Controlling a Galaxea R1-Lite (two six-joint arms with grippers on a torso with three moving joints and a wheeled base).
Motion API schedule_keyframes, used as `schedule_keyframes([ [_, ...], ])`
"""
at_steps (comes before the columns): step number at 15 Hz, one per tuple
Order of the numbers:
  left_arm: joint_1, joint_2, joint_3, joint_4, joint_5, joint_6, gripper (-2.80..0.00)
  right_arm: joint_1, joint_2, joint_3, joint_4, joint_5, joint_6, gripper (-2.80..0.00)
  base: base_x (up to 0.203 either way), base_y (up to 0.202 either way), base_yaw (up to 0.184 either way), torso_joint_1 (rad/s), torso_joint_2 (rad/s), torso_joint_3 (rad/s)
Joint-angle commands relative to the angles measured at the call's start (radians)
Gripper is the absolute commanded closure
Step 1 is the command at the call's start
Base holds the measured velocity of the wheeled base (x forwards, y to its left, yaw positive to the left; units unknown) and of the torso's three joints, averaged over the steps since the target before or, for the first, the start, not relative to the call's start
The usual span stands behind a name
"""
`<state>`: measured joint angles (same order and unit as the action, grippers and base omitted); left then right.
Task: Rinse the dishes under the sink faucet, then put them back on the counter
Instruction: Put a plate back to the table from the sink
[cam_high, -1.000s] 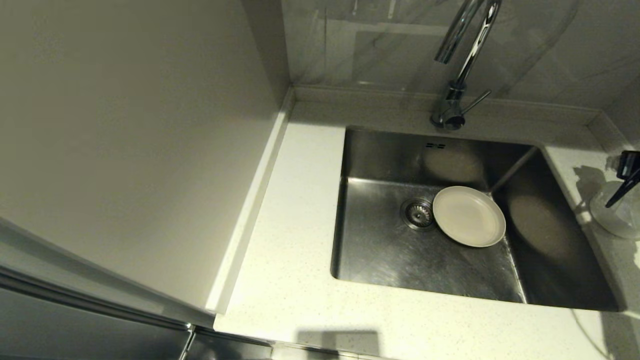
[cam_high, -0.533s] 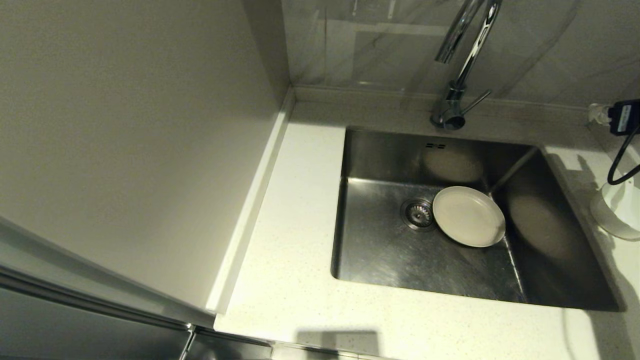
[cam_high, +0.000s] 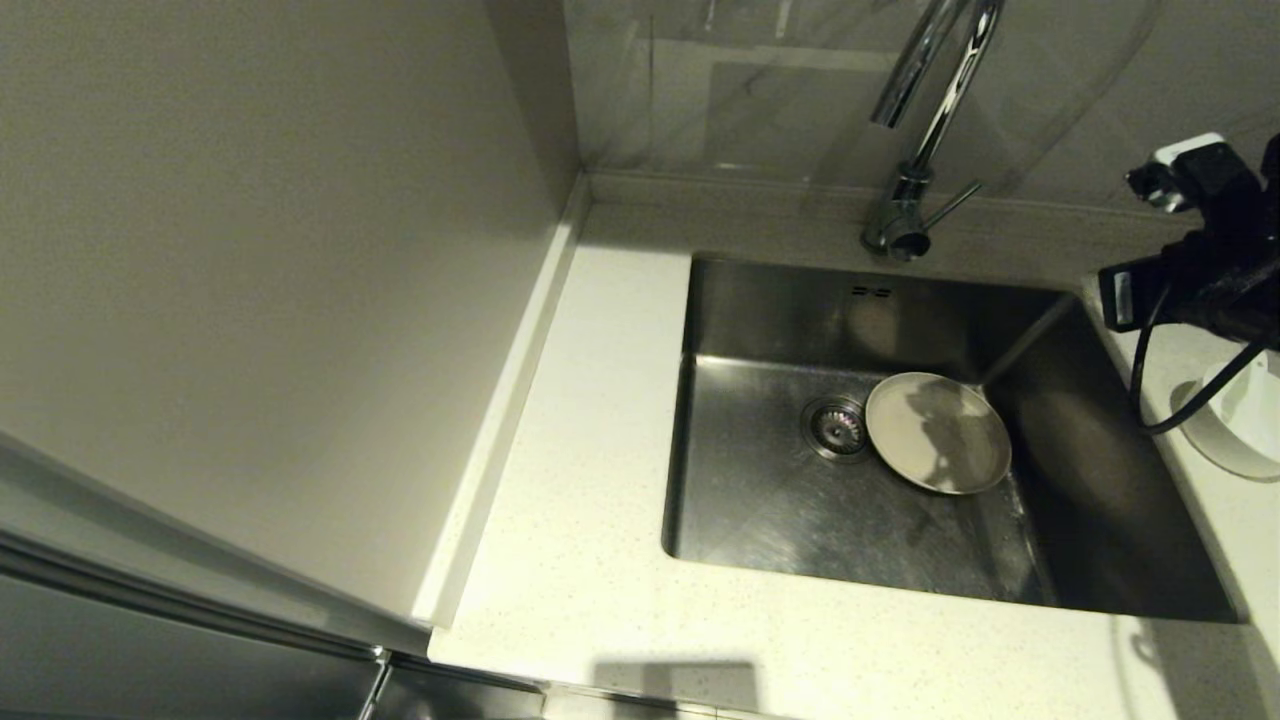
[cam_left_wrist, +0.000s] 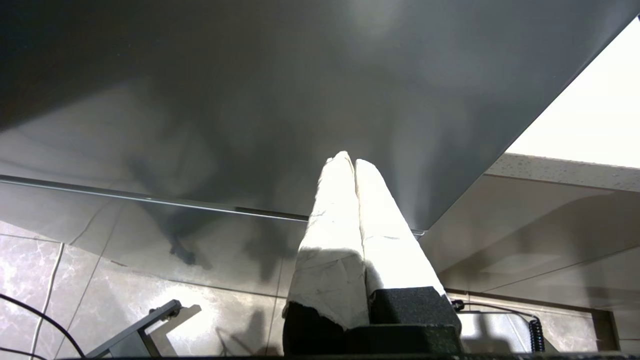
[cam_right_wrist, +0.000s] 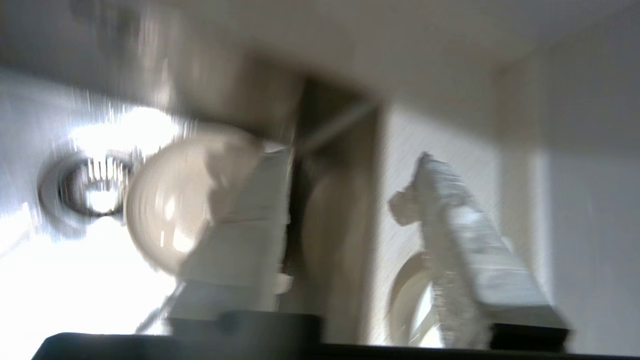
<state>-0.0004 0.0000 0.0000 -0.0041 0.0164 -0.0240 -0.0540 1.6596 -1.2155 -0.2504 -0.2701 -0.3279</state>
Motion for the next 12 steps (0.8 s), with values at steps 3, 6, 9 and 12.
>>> schedule_keyframes([
  [3, 0.0, -0.003, 0.0, 0.0, 0.0, -0.001, 0.0, 0.015, 0.05, 0.084, -0.01, -0.012, -0.113, 0.0, 0.0, 0.0, 0.0, 0.0, 0.0, 0.0],
  [6, 0.0, -0.003, 0.0, 0.0, 0.0, -0.001, 0.0, 0.068, 0.113, 0.077, -0.026, -0.058, -0.126, -2.8, 0.0, 0.0, 0.0, 0.0, 0.0, 0.0],
  [9, 0.0, -0.003, 0.0, 0.0, 0.0, -0.001, 0.0, 0.103, 0.185, 0.083, 0.0, -0.087, -0.099, -2.8, 0.0, 0.0, 0.0, 0.0, 0.0, 0.0],
  [12, 0.0, -0.003, 0.0, 0.0, 0.0, -0.001, 0.0, 0.15, 0.244, 0.073, 0.05, -0.088, -0.02, -2.8, 0.0, 0.0, 0.0, 0.0, 0.0, 0.0],
])
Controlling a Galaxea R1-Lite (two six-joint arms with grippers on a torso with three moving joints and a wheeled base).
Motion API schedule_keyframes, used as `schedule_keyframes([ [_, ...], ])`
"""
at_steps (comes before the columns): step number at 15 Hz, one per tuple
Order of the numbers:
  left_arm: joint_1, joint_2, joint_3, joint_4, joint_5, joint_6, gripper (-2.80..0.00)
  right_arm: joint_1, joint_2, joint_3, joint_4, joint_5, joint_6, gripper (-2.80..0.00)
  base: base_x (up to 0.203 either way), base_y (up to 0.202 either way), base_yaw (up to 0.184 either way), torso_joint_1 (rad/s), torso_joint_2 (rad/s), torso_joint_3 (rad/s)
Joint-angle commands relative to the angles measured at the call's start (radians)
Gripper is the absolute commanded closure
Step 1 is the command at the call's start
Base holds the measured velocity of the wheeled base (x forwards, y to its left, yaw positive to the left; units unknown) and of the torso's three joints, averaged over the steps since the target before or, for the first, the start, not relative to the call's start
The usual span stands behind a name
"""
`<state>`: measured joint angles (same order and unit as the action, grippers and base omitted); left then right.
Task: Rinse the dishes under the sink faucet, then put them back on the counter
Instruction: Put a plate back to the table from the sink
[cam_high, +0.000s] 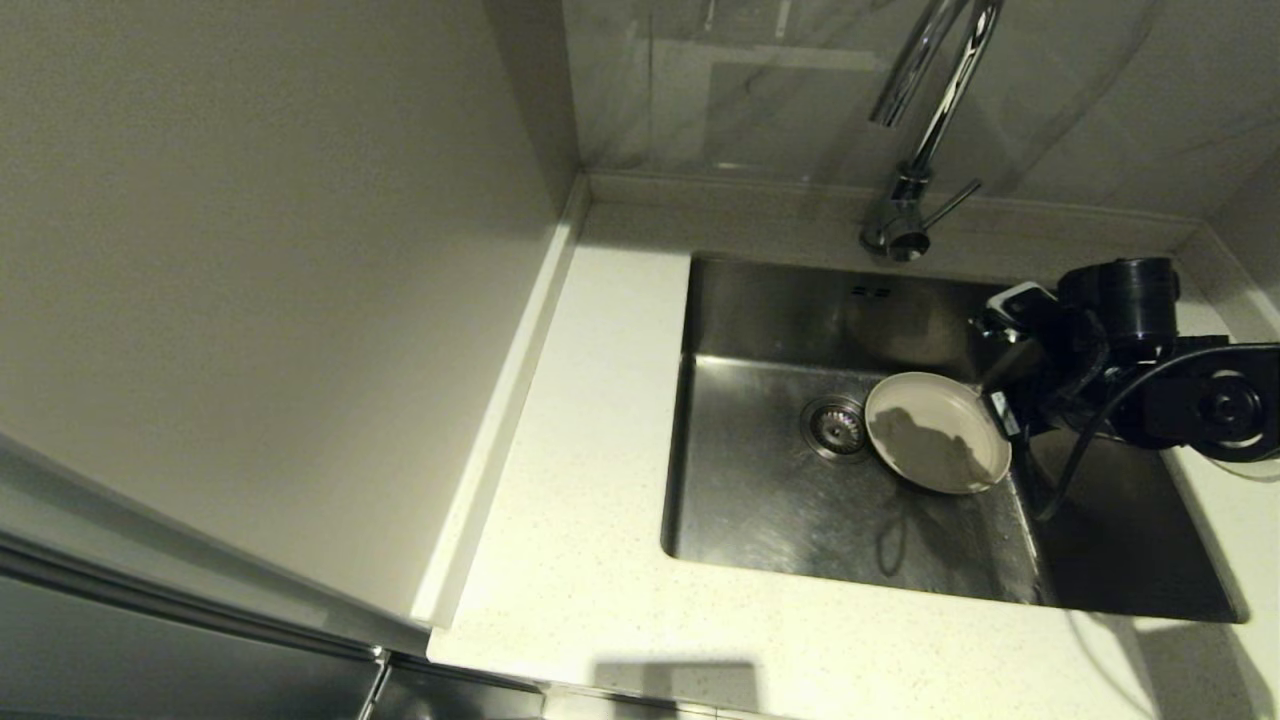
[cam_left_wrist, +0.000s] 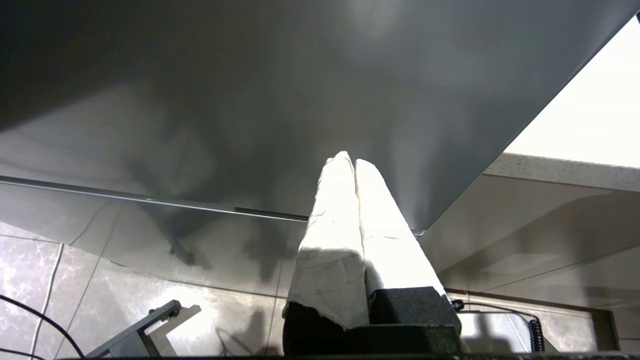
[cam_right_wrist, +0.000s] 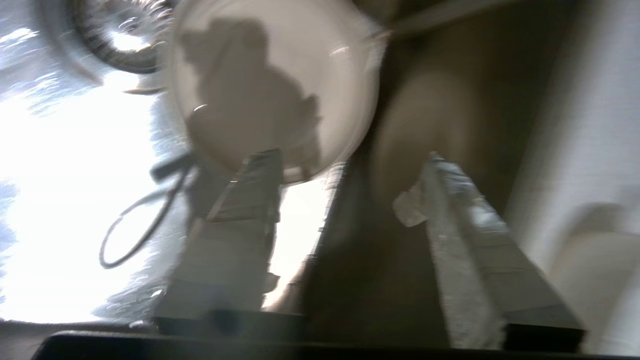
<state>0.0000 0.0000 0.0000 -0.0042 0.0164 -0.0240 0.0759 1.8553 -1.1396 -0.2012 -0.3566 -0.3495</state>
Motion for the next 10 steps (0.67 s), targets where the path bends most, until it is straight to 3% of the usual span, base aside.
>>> schedule_keyframes([
  [1, 0.0, -0.003, 0.0, 0.0, 0.0, -0.001, 0.0, 0.038, 0.067, -0.002, -0.004, -0.002, 0.0, -2.8, 0.0, 0.0, 0.0, 0.0, 0.0, 0.0],
  [6, 0.0, -0.003, 0.0, 0.0, 0.0, -0.001, 0.0, 0.112, 0.162, -0.058, -0.014, -0.004, -0.001, -2.8, 0.0, 0.0, 0.0, 0.0, 0.0, 0.0],
  [10, 0.0, -0.003, 0.0, 0.0, 0.0, -0.001, 0.0, 0.119, 0.287, -0.178, -0.015, -0.07, 0.0, -2.8, 0.0, 0.0, 0.0, 0.0, 0.0, 0.0],
])
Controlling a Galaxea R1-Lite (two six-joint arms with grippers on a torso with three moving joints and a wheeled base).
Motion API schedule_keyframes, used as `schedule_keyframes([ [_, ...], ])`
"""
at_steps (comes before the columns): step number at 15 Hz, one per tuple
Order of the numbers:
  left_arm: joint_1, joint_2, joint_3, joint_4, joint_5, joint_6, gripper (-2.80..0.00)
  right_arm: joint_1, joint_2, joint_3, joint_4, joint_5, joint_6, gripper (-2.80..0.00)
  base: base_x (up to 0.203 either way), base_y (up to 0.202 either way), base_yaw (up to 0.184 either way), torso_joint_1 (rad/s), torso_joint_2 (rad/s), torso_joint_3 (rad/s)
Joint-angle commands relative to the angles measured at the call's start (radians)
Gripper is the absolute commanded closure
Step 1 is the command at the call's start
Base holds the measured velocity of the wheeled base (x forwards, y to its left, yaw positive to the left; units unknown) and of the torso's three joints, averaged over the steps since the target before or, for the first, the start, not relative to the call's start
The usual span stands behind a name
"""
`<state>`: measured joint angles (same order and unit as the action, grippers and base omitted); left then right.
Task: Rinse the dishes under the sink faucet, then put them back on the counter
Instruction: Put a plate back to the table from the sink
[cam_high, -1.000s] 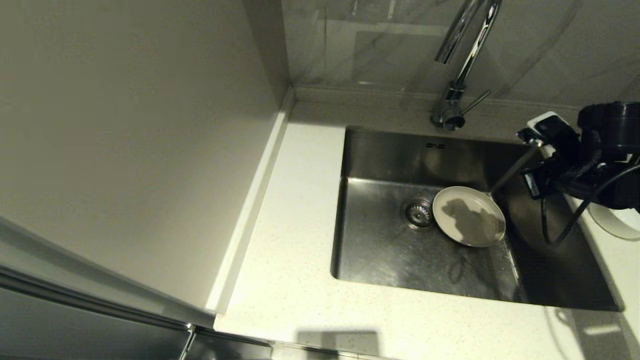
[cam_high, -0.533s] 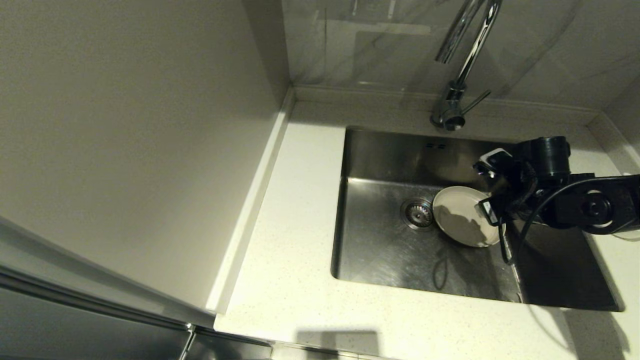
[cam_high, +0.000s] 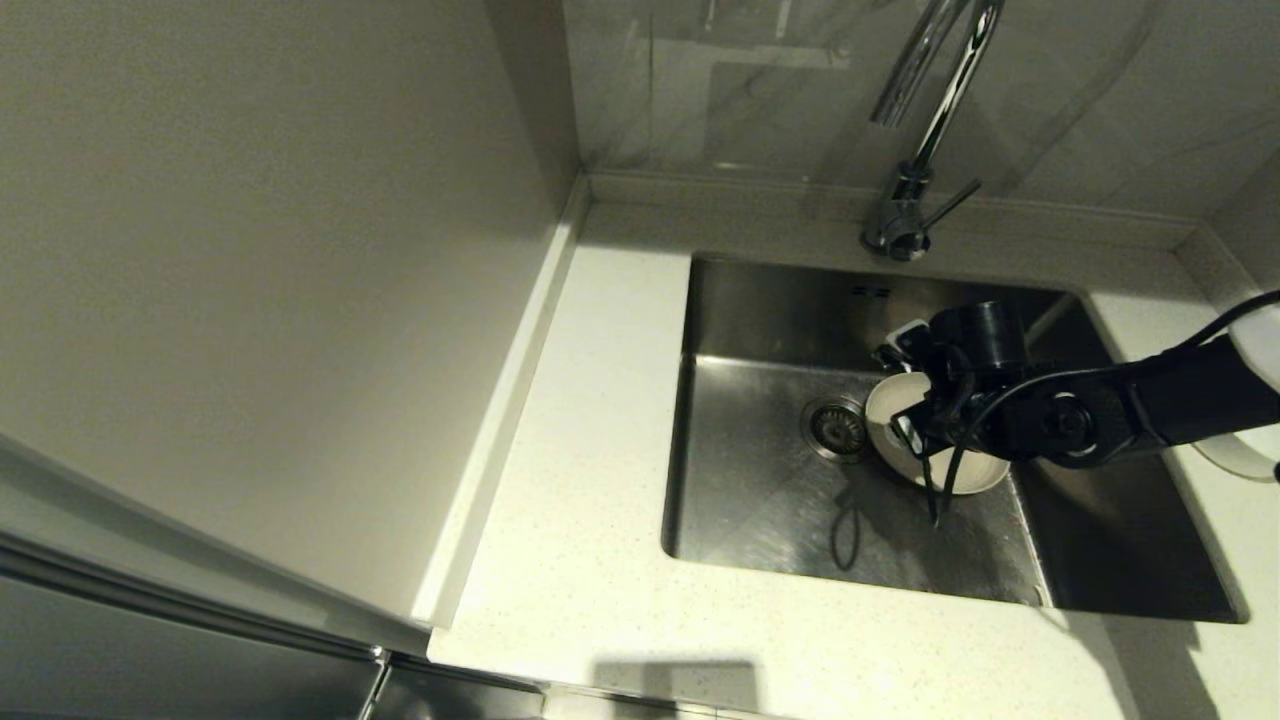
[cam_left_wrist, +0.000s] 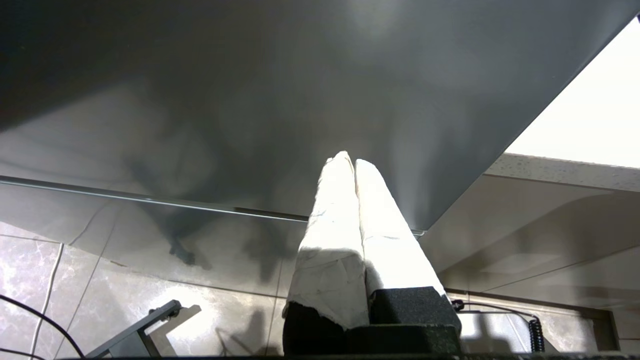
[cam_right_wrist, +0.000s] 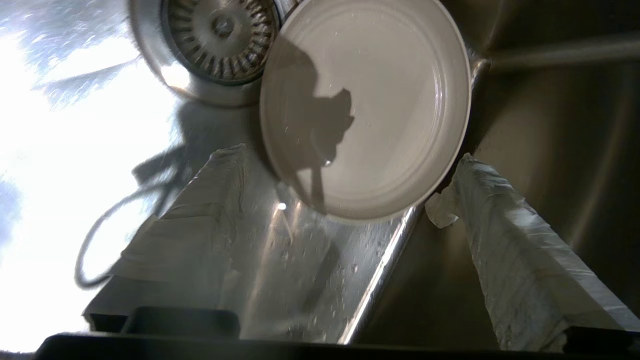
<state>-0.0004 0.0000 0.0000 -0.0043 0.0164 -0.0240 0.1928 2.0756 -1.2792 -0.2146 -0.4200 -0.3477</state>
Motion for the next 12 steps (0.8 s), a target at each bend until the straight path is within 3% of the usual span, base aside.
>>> schedule_keyframes([
  [1, 0.0, -0.003, 0.0, 0.0, 0.0, -0.001, 0.0, 0.001, 0.096, -0.067, -0.002, -0.021, -0.002, -2.8, 0.0, 0.0, 0.0, 0.0, 0.0, 0.0],
  [6, 0.0, -0.003, 0.0, 0.0, 0.0, -0.001, 0.0, -0.013, 0.19, -0.115, -0.001, -0.03, 0.053, -2.8, 0.0, 0.0, 0.0, 0.0, 0.0, 0.0],
  [8, 0.0, -0.003, 0.0, 0.0, 0.0, -0.001, 0.0, -0.016, 0.221, -0.154, 0.001, 0.041, 0.06, -2.8, 0.0, 0.0, 0.0, 0.0, 0.0, 0.0],
  [12, 0.0, -0.003, 0.0, 0.0, 0.0, -0.001, 0.0, -0.017, 0.301, -0.257, 0.008, 0.102, 0.063, -2.8, 0.0, 0.0, 0.0, 0.0, 0.0, 0.0],
])
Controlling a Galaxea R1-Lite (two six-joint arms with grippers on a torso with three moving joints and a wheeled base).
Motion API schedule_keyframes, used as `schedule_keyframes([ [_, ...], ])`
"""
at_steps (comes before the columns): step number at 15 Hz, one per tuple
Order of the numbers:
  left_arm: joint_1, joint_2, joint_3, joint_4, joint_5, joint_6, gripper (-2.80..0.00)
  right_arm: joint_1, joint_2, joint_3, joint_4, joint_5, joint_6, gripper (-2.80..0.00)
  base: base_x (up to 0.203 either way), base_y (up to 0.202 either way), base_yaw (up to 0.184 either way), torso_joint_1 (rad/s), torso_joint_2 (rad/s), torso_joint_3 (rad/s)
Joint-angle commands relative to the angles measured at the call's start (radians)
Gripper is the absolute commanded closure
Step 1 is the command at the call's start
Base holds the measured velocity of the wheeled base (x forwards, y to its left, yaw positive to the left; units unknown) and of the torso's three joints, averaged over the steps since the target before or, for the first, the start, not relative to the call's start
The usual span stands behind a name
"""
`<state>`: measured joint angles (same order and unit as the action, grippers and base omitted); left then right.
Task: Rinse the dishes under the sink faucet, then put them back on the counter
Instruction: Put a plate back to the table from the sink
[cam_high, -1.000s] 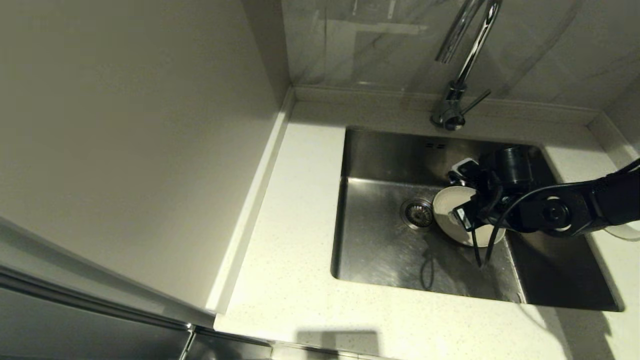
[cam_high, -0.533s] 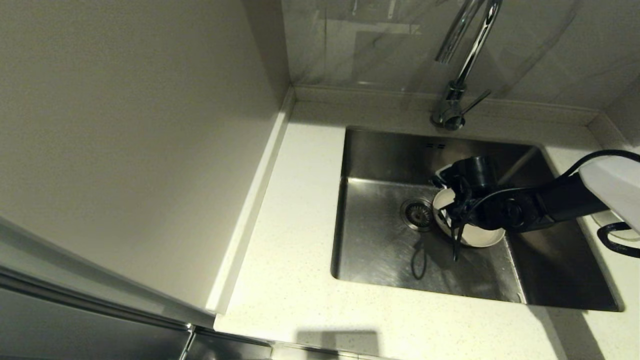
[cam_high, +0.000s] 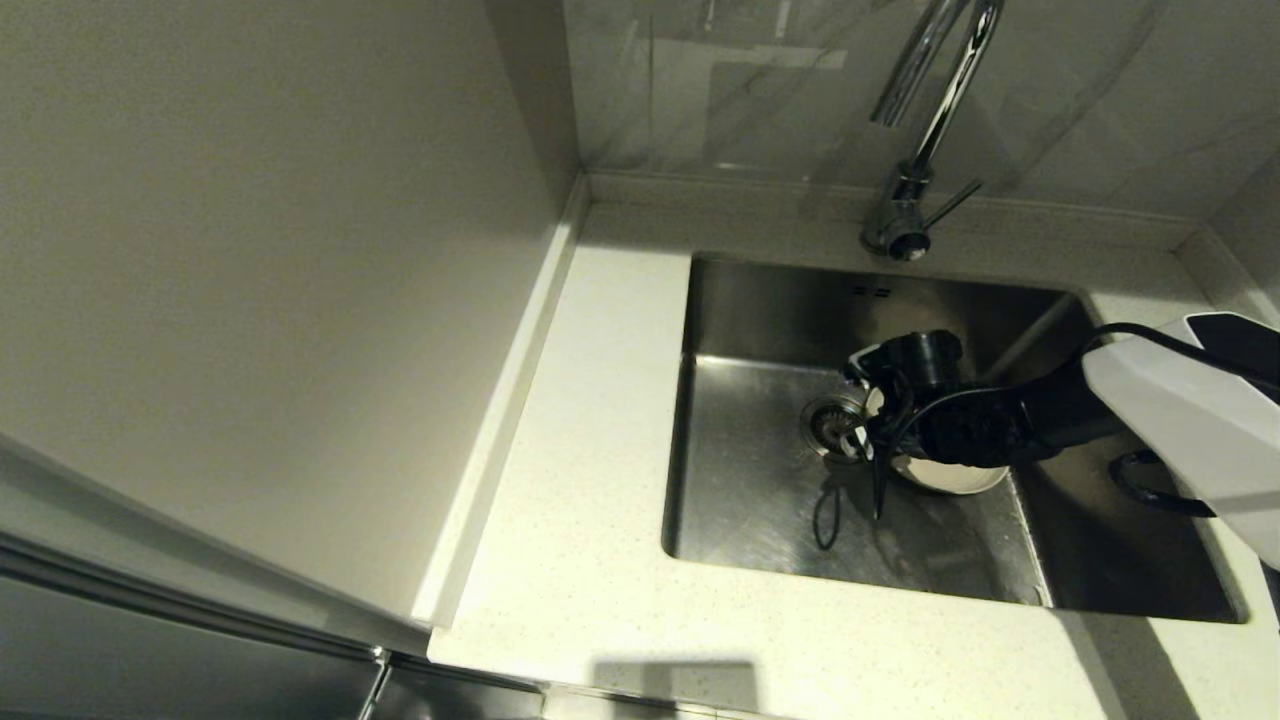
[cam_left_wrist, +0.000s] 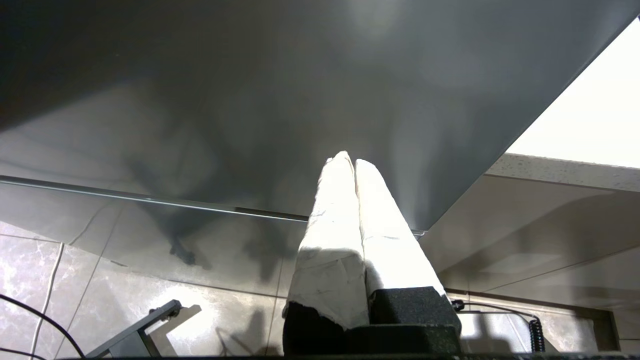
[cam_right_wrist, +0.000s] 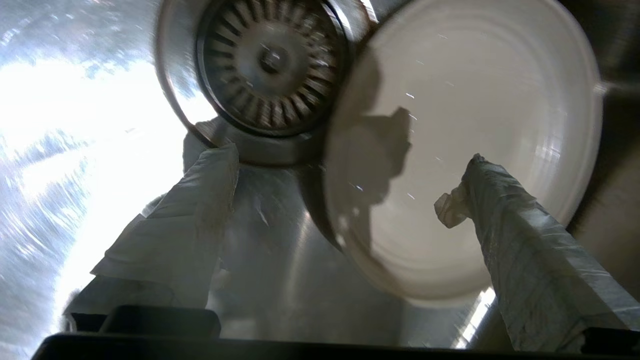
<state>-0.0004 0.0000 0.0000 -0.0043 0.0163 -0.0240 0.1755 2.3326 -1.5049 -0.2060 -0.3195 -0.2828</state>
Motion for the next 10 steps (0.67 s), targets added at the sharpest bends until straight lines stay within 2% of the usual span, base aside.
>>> schedule_keyframes([
  [1, 0.0, -0.003, 0.0, 0.0, 0.001, -0.001, 0.0, -0.001, 0.067, -0.065, 0.0, 0.007, 0.001, -2.8, 0.0, 0.0, 0.0, 0.0, 0.0, 0.0],
  [6, 0.0, -0.003, 0.0, 0.0, 0.001, -0.001, 0.0, -0.031, 0.162, -0.229, 0.024, 0.004, 0.013, -2.8, 0.0, 0.0, 0.0, 0.0, 0.0, 0.0],
  [10, 0.0, -0.003, 0.0, 0.0, 0.001, -0.001, 0.0, -0.07, 0.175, -0.245, 0.048, -0.036, 0.008, -2.8, 0.0, 0.0, 0.0, 0.0, 0.0, 0.0],
])
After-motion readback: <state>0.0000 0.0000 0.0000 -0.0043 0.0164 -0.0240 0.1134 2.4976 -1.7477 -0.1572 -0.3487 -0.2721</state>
